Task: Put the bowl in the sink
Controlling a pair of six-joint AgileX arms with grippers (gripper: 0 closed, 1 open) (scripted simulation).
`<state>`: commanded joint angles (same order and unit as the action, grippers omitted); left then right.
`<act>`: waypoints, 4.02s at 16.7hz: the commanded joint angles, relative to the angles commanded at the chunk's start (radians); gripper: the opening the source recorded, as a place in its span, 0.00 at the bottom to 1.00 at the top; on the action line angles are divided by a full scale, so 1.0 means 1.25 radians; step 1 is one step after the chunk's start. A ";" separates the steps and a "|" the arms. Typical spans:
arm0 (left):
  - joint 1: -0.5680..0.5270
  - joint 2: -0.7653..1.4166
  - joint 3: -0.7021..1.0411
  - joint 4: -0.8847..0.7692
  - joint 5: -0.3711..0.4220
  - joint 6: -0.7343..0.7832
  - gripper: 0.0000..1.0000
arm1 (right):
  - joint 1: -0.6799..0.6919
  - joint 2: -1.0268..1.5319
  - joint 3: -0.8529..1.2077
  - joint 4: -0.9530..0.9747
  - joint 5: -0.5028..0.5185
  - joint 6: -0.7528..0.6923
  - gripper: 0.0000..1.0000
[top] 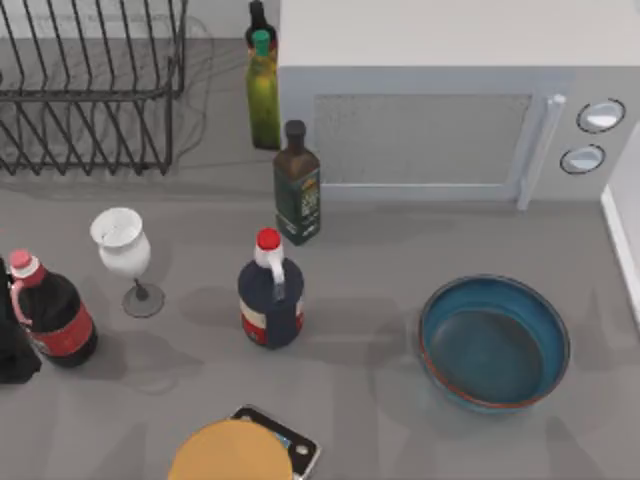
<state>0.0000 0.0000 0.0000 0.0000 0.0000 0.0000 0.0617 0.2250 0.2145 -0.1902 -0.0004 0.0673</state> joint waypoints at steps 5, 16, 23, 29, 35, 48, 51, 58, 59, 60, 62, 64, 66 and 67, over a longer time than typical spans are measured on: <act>0.000 0.000 0.000 0.000 0.000 0.000 1.00 | 0.077 0.368 0.273 -0.255 0.003 0.081 1.00; 0.000 0.000 0.000 0.000 0.000 0.000 1.00 | 0.234 1.091 0.806 -0.752 0.002 0.239 1.00; 0.000 0.000 0.000 0.000 0.000 0.000 1.00 | 0.253 1.167 0.874 -0.804 0.001 0.258 1.00; 0.000 0.000 0.000 0.000 0.000 0.000 1.00 | 0.252 1.194 0.803 -0.707 0.001 0.257 1.00; 0.000 0.000 0.000 0.000 0.000 0.000 1.00 | 0.255 1.263 0.667 -0.497 0.001 0.262 1.00; 0.000 0.000 0.000 0.000 0.000 0.000 1.00 | 0.256 1.268 0.658 -0.486 0.001 0.262 0.40; 0.000 0.000 0.000 0.000 0.000 0.000 1.00 | 0.256 1.268 0.658 -0.486 0.001 0.262 0.17; 0.000 0.000 0.000 0.000 0.000 0.000 1.00 | 0.256 1.268 0.658 -0.486 0.001 0.262 0.00; 0.000 0.000 0.000 0.000 0.000 0.000 1.00 | 0.256 1.268 0.658 -0.486 0.001 0.262 0.00; 0.000 0.000 0.000 0.000 0.000 0.000 1.00 | 0.256 1.268 0.658 -0.486 0.001 0.262 0.00; 0.000 0.000 0.000 0.000 0.000 0.000 1.00 | 0.255 1.266 0.659 -0.487 0.001 0.262 0.00; 0.000 0.000 0.000 0.000 0.000 0.000 1.00 | 0.256 1.266 0.671 -0.499 0.001 0.262 0.00; 0.000 0.000 0.000 0.000 0.000 0.000 1.00 | 0.256 1.260 0.713 -0.546 0.001 0.263 0.00; 0.000 0.000 0.000 0.000 0.000 0.000 1.00 | 0.256 1.254 0.743 -0.582 0.001 0.262 0.00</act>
<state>0.0000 0.0000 0.0000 0.0000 0.0000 0.0000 0.3822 1.7928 1.1427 -0.9172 0.0012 0.3953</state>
